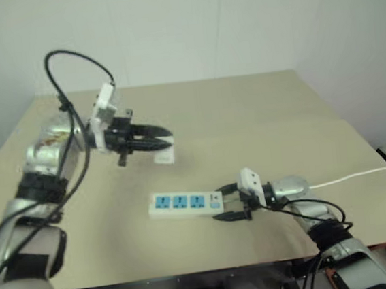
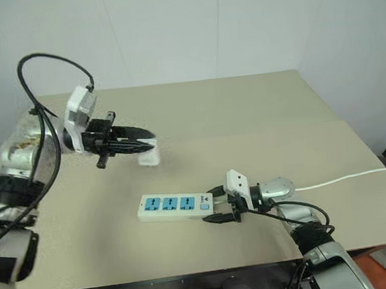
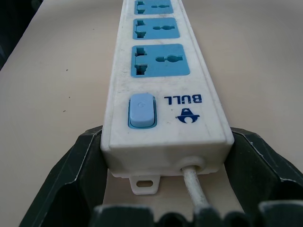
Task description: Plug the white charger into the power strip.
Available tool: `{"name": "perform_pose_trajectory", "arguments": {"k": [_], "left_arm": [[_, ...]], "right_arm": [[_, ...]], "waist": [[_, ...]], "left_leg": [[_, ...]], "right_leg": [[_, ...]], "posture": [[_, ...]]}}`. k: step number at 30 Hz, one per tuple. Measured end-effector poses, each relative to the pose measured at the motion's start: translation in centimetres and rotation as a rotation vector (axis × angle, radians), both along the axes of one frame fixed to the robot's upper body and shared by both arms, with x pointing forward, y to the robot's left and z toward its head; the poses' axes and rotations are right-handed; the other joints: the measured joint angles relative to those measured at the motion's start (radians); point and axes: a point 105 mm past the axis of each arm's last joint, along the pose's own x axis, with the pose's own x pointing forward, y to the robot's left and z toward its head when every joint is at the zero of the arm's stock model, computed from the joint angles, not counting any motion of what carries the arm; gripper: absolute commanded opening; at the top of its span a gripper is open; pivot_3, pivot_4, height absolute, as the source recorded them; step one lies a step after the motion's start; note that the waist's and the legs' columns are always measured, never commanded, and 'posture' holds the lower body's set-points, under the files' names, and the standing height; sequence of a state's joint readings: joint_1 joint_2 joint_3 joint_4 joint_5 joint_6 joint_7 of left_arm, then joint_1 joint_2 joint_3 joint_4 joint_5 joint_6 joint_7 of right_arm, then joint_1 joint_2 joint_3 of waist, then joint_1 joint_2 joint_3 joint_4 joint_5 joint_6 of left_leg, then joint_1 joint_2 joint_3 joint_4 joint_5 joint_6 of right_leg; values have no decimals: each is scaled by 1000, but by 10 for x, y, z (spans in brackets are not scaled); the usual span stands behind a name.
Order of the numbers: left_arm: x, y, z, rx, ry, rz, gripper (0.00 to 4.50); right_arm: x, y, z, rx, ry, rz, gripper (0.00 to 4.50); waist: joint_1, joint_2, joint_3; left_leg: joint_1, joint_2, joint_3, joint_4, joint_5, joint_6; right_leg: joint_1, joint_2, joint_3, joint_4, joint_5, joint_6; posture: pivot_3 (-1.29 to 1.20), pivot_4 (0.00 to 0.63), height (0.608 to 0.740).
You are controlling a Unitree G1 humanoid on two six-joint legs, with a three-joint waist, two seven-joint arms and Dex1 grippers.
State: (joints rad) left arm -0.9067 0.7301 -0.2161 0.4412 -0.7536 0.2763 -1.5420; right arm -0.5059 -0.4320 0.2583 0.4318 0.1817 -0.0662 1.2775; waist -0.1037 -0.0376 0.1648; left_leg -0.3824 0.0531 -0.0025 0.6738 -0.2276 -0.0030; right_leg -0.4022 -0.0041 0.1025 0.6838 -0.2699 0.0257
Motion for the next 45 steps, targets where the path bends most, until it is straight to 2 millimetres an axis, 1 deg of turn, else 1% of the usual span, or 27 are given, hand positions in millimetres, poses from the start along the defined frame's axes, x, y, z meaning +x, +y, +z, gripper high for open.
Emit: {"name": "perform_pose_trajectory", "arguments": {"k": [4,9,14,17,22,26,32,45], "left_arm": [[-11,-4,-24,-95,74,-60,976],[-14,-10,-50,-97,91,-73,976],[-12,-22,-70,-35,61,-78,976],[-10,-29,-81,-15,67,-78,976],[-7,-30,-94,71,21,-75,976],[-5,-28,-98,84,16,-63,976],[-1,-28,-97,96,0,-56,976],[-2,-35,-100,71,43,-78,976]], "right_arm": [[1,1,-1,7,-4,-1,3416],[0,7,-2,31,-7,-14,3416],[-1,14,-3,51,-9,-25,3416],[-2,16,-4,57,-12,-28,3416],[-3,17,-5,60,-16,-34,3416],[-2,17,-4,60,-17,-39,3416],[-2,18,-5,60,-17,-38,3416],[-2,19,-4,56,-21,-36,3416]], "waist": [[-1,0,0],[-2,-1,0],[-14,-1,-1],[-23,-1,-1],[-24,-1,-1],[-24,-1,-1],[-24,-1,-1],[-25,-1,0]], "left_leg": [[2,0,0,0,0,0],[6,0,-1,-1,0,0],[13,-3,0,-7,0,0],[13,-2,0,-9,0,0],[14,-2,-1,-12,0,-1],[14,-2,-1,-12,0,-1],[13,-2,-1,-12,0,-1],[14,-2,-1,-13,0,-1]], "right_leg": [[1,1,1,0,1,-2],[1,7,9,0,2,-3],[4,9,16,-1,2,-3],[5,11,19,-2,2,-3],[4,12,21,-3,2,-3],[3,12,21,-3,2,-3],[1,13,22,-3,2,-3],[0,14,22,-3,2,-3]], "posture": [[0,150,740],[0,150,740],[0,150,740],[0,150,740],[0,150,740],[0,150,740],[0,150,740],[0,150,740]]}}
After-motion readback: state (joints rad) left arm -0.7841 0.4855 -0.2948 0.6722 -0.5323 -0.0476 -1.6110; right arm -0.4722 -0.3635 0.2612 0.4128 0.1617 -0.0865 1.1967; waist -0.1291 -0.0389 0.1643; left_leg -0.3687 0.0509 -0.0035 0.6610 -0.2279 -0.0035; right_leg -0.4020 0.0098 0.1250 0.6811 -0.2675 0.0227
